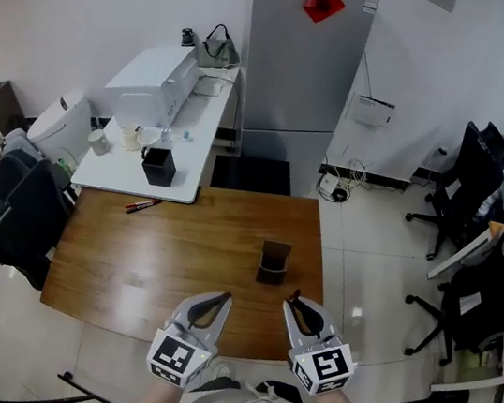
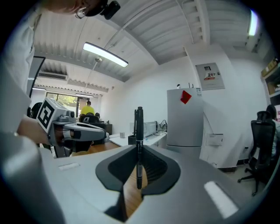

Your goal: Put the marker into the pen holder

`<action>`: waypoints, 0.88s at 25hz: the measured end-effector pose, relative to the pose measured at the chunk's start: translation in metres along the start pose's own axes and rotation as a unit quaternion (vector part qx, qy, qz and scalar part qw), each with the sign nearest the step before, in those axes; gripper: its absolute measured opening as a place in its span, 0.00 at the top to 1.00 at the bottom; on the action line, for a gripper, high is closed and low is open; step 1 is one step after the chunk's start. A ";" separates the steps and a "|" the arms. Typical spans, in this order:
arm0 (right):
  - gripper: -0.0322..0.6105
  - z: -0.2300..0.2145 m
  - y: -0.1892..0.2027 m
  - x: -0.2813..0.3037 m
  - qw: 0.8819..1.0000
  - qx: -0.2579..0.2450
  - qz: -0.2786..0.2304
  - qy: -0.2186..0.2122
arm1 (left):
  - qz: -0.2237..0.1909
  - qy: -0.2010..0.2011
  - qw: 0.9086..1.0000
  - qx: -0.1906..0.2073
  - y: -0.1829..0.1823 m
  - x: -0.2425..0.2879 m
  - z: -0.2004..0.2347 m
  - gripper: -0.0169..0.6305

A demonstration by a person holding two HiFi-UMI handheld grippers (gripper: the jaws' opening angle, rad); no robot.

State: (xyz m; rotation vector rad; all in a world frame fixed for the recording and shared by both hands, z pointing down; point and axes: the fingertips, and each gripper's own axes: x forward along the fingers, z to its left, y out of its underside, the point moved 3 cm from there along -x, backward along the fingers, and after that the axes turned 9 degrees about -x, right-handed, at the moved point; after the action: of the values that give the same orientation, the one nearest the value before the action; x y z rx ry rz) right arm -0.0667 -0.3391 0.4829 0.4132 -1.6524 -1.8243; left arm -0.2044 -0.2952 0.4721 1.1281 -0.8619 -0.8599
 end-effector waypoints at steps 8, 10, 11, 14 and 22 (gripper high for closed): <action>0.89 -0.008 0.018 0.050 0.999 0.032 0.027 0.005 | 0.013 0.013 0.999 -0.034 0.005 0.018 0.042 0.95; 0.89 -0.015 0.024 0.064 0.999 0.041 0.020 0.000 | 0.014 0.013 0.999 -0.036 0.005 0.023 0.045 0.95; 0.89 -0.020 0.026 0.071 0.999 0.045 0.016 -0.001 | 0.014 0.011 0.999 -0.037 0.004 0.025 0.047 0.95; 0.89 -0.040 0.036 0.091 0.999 0.054 0.004 -0.003 | 0.014 0.004 0.999 -0.040 0.001 0.032 0.049 0.95; 0.89 -0.085 0.092 0.143 0.995 0.093 0.026 0.030 | 0.021 -0.024 0.998 -0.047 0.003 0.046 0.065 0.95</action>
State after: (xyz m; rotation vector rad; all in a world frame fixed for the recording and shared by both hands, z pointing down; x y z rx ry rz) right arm -0.0988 -0.4966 0.5838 0.4951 -1.7803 -1.6113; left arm -0.2437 -0.3612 0.4944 1.0074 -0.8741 -0.8865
